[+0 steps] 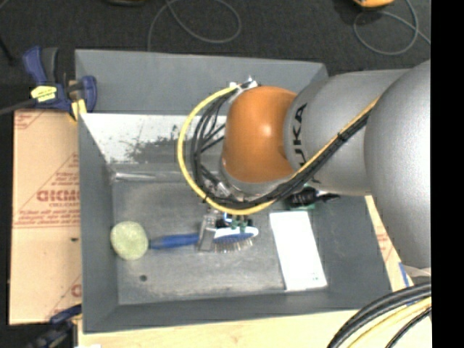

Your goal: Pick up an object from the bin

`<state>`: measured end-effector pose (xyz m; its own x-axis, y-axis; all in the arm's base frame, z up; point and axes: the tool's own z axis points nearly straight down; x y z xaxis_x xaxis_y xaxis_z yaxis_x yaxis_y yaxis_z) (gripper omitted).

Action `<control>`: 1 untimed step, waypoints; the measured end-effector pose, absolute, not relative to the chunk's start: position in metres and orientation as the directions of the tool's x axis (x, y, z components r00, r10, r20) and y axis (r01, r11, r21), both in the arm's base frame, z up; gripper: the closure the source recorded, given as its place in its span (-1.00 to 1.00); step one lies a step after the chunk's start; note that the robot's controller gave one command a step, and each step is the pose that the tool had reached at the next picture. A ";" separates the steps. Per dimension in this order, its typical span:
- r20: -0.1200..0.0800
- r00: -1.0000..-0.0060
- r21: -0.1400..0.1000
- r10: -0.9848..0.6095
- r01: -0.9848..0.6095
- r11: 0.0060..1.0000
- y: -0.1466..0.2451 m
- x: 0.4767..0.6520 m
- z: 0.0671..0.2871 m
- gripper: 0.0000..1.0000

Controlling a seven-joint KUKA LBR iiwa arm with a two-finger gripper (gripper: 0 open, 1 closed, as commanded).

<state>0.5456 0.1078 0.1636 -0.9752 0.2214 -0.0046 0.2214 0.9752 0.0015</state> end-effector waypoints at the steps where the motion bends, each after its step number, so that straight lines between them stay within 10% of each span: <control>1: -0.003 -1.000 0.000 0.018 0.018 1.000 0.136 0.554 0.133 -1.00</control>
Offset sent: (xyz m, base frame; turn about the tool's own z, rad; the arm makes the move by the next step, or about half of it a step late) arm -0.0563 0.0098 -0.0936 -0.1552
